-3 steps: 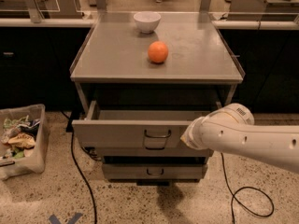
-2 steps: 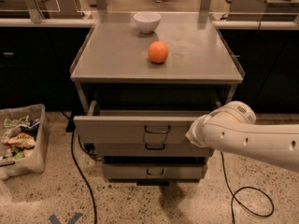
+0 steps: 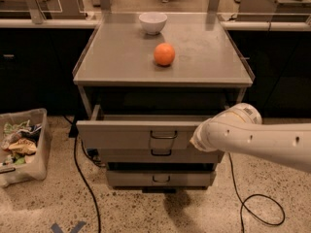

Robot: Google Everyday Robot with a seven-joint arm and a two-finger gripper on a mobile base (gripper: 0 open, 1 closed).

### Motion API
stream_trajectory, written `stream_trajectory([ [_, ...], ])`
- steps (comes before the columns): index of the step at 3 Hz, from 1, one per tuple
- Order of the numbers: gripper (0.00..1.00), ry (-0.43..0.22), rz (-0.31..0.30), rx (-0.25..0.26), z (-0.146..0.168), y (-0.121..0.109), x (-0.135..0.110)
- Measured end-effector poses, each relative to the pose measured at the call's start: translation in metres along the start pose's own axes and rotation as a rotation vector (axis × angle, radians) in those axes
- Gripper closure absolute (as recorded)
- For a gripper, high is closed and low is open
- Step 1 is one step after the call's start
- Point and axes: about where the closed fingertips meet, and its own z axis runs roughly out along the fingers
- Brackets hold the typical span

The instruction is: Close top drawer

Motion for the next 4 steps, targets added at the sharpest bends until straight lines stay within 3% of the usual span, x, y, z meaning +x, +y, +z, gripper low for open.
stream_trajectory([
  [1,1.00,0.010,0.089,-0.069,0.019,-0.005,-0.011],
  [2,1.00,-0.008,0.115,-0.074,0.018,-0.009,-0.022],
  [4,1.00,0.010,0.131,-0.092,0.022,-0.010,-0.023],
])
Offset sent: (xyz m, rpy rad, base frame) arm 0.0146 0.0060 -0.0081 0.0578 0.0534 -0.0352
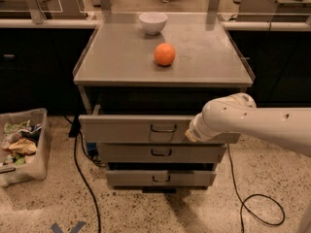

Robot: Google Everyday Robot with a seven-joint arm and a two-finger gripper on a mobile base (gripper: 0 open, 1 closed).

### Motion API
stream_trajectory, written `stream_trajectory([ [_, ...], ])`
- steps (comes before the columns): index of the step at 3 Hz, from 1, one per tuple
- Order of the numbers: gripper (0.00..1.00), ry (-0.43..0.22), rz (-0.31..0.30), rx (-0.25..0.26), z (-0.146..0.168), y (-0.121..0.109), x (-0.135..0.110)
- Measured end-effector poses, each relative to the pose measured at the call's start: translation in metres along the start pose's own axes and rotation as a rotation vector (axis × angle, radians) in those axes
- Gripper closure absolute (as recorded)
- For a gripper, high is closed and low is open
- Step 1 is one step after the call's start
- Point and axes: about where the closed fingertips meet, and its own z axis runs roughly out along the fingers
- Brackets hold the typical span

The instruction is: Close top drawer

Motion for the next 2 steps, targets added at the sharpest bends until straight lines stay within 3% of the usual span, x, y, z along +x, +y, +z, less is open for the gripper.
stream_trajectory([
  [2,1.00,-0.059,0.032,0.022,0.006,-0.033,-0.038],
])
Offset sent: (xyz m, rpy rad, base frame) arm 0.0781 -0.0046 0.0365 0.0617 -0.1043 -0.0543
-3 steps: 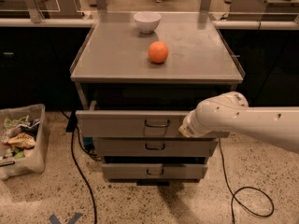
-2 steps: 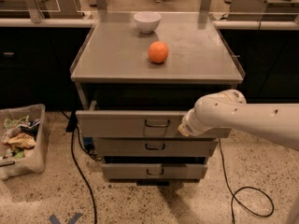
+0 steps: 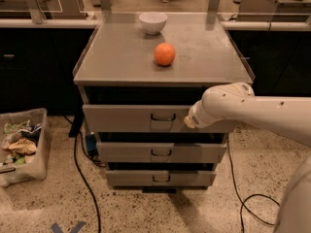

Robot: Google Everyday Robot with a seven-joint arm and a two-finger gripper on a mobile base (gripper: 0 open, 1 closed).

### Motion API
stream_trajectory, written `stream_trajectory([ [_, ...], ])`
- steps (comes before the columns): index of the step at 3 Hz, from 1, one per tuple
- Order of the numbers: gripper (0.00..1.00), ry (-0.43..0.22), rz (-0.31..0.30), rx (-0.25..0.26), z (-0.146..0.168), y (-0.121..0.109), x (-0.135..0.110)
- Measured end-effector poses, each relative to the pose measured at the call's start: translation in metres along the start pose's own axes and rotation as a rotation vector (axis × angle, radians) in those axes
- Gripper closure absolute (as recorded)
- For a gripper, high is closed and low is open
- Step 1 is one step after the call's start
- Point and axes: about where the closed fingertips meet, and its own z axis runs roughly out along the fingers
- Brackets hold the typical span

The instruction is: Close top drawer

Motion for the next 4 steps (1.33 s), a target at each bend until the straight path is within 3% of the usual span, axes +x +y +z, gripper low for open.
stream_trajectory([
  [4,1.00,-0.042,-0.014,0.054,0.004,-0.011,-0.019],
])
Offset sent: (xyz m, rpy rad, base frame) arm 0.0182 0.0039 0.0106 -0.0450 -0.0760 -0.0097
